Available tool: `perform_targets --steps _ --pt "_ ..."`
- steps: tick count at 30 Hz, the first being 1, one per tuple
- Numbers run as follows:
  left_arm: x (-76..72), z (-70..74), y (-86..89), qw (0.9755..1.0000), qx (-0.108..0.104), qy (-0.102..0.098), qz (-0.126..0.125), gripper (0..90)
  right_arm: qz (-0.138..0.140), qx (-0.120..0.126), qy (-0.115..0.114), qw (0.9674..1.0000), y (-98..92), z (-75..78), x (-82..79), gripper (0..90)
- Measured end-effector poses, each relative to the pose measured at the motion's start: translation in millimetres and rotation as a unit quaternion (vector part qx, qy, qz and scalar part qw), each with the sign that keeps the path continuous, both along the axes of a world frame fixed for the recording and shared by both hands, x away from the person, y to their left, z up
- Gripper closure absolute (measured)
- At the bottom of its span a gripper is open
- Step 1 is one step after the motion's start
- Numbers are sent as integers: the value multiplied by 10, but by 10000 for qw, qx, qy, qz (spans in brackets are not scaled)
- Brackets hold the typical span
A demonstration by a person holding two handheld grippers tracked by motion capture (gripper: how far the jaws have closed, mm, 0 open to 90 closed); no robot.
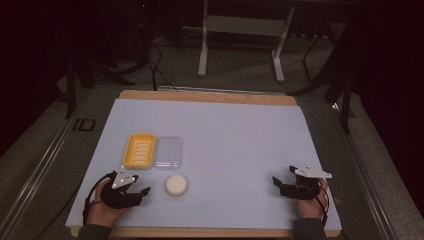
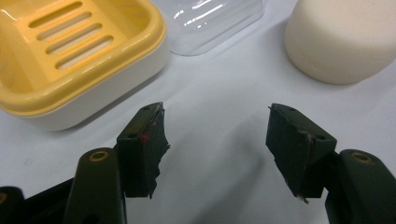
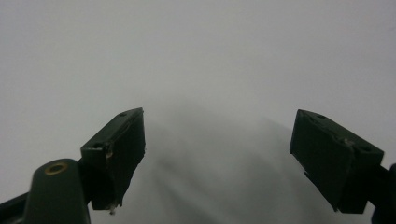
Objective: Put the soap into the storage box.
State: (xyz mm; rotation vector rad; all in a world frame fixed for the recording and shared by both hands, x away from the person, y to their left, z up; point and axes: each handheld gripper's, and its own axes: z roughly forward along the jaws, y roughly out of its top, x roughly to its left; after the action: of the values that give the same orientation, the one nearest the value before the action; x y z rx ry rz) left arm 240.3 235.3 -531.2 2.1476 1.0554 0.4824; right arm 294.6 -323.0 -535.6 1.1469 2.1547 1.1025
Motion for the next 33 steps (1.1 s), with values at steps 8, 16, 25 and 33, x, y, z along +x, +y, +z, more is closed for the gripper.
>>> perform_targets --steps 8,16,25,33 --pt "2 -1 -2 9998 -39 186 -70 360 15 31 -271 9996 -9 7 -56 145" --pt "46 15 -69 9986 91 369 -357 358 80 -9 -364 9993 -2 6 -70 146" --pt "129 146 -121 9950 374 427 -818 354 96 9 -415 9991 -5 8 -85 153" --pt "225 267 -218 9892 562 468 -1270 350 111 12 -431 9990 -3 8 -89 153"
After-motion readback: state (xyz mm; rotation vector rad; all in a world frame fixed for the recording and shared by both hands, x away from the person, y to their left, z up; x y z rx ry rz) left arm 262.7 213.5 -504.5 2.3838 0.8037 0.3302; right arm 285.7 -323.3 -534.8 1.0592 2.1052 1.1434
